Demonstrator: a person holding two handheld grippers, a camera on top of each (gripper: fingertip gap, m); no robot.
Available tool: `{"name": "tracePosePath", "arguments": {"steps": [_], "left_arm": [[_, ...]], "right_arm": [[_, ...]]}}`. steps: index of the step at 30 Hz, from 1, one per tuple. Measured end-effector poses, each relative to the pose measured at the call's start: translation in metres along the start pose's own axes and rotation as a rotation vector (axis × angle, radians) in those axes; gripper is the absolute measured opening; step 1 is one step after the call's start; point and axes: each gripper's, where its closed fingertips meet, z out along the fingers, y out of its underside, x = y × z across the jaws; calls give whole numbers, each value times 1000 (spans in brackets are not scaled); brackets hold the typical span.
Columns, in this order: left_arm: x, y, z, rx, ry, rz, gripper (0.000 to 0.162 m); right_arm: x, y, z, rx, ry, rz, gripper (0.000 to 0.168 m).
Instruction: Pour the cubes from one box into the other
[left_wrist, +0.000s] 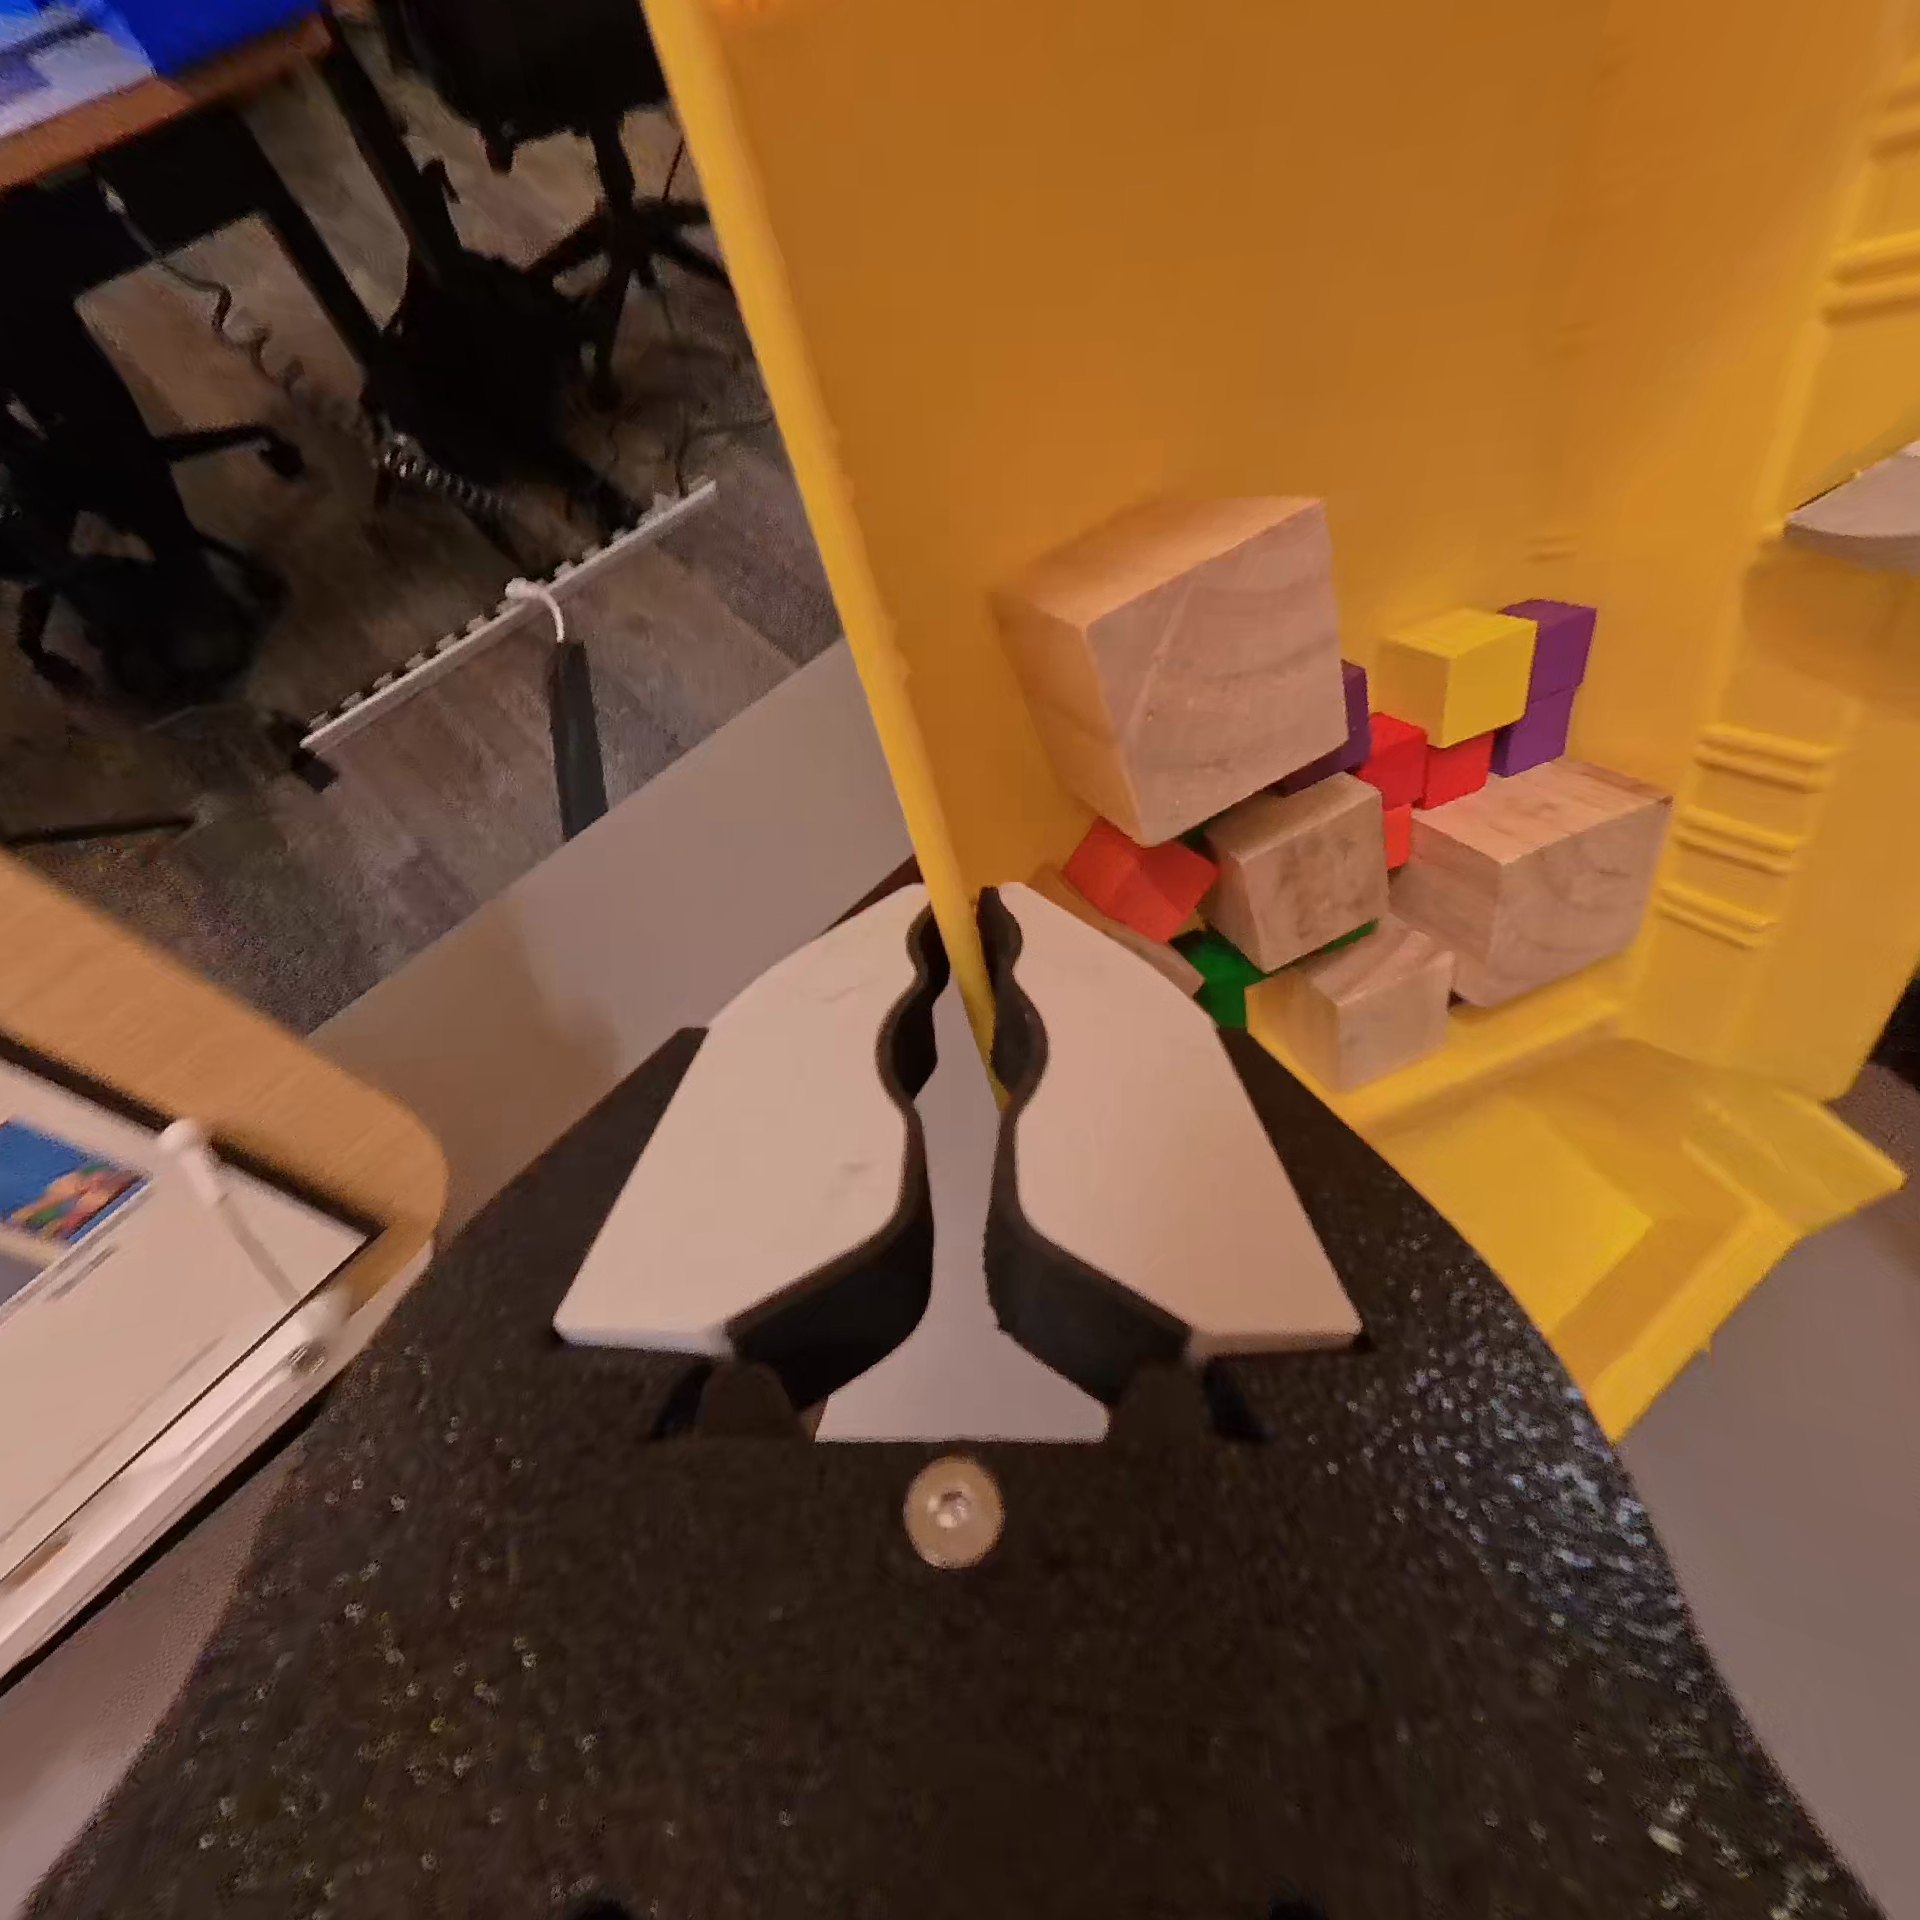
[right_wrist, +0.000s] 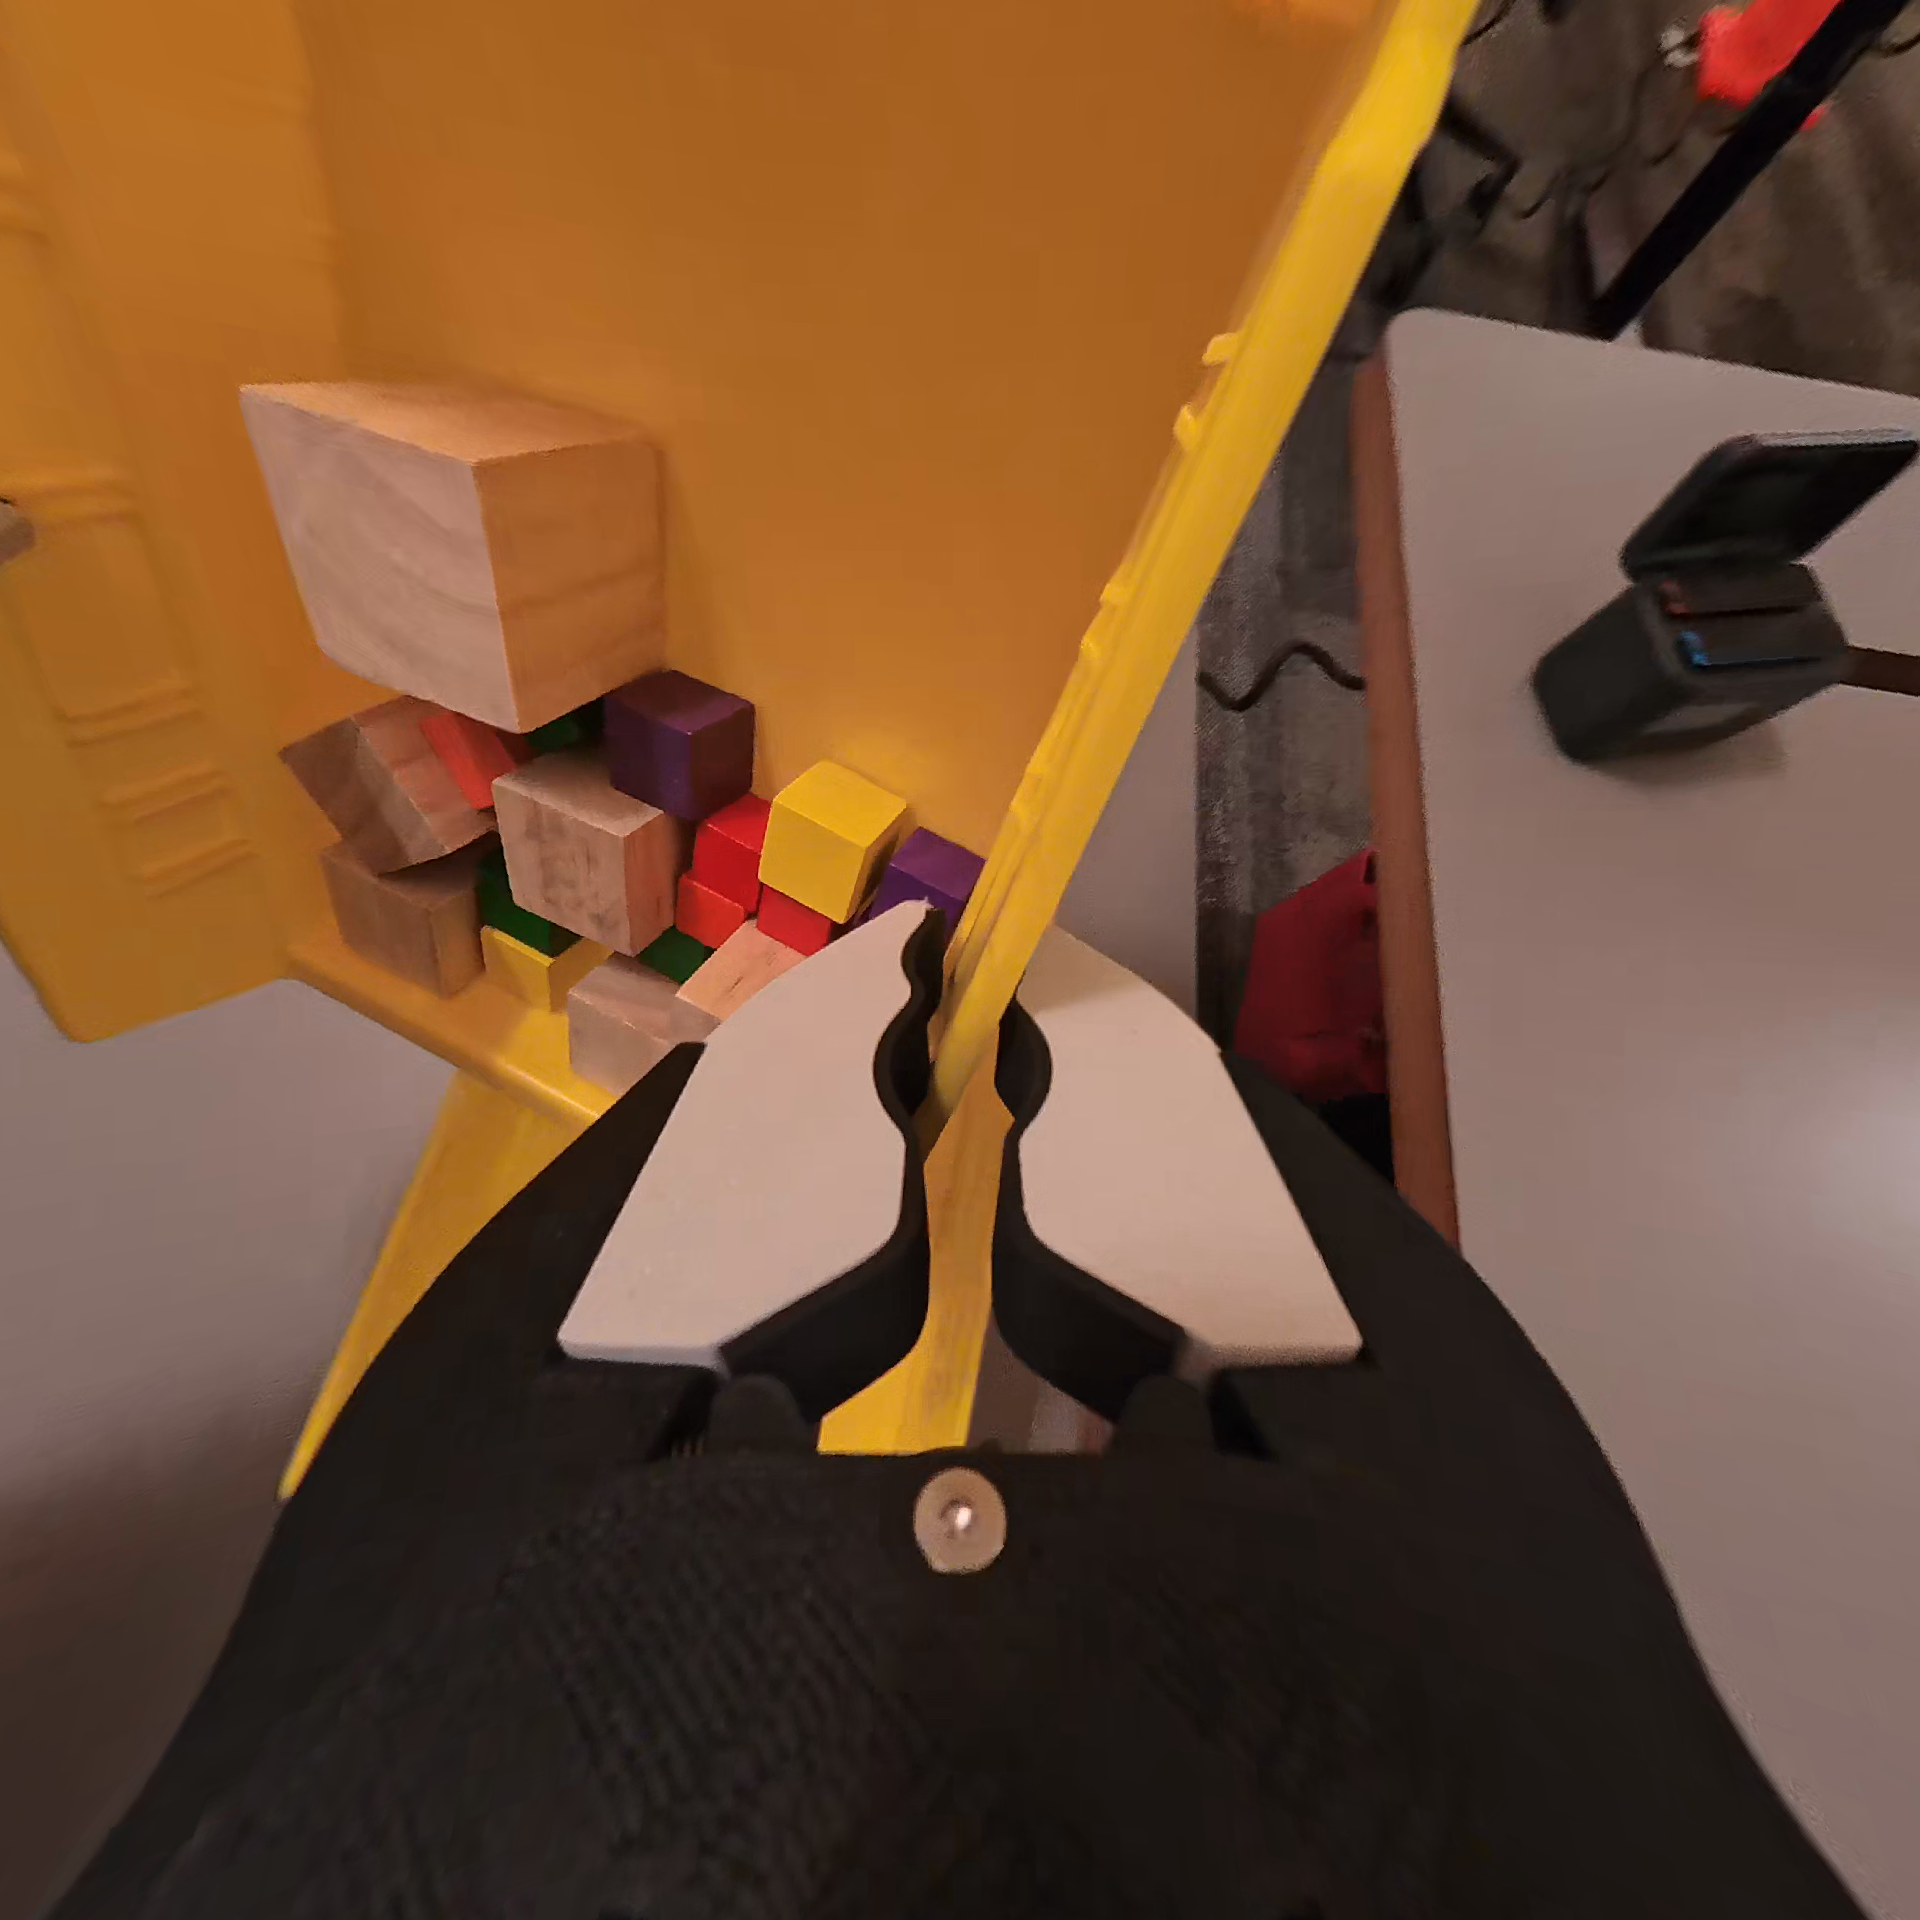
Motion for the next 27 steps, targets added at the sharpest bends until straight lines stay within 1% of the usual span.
{"name": "tracePosePath", "arguments": {"steps": [4, 7, 10, 12, 16, 18, 27], "left_arm": [[15, -7, 24, 90, 15, -15, 5], [23, -5, 39, 139, 33, -54, 5], [26, -4, 48, 204, 22, -62, 4], [28, -6, 49, 257, 27, -82, 4], [32, -16, 46, 363, 31, -52, 5], [32, -18, 46, 390, 40, -57, 6], [26, -13, 48, 493, 46, -40, 6]], "right_arm": [[24, 8, 9, 70, 48, 61, 5], [35, 11, 12, 141, 125, 34, 5], [41, 12, 13, 215, 161, 36, 5], [43, 13, 14, 262, 157, 68, 5], [47, 15, 15, 343, 151, 143, 4], [49, 14, 18, 397, 170, 149, 4], [45, 4, 19, 570, 147, 176, 6]]}}
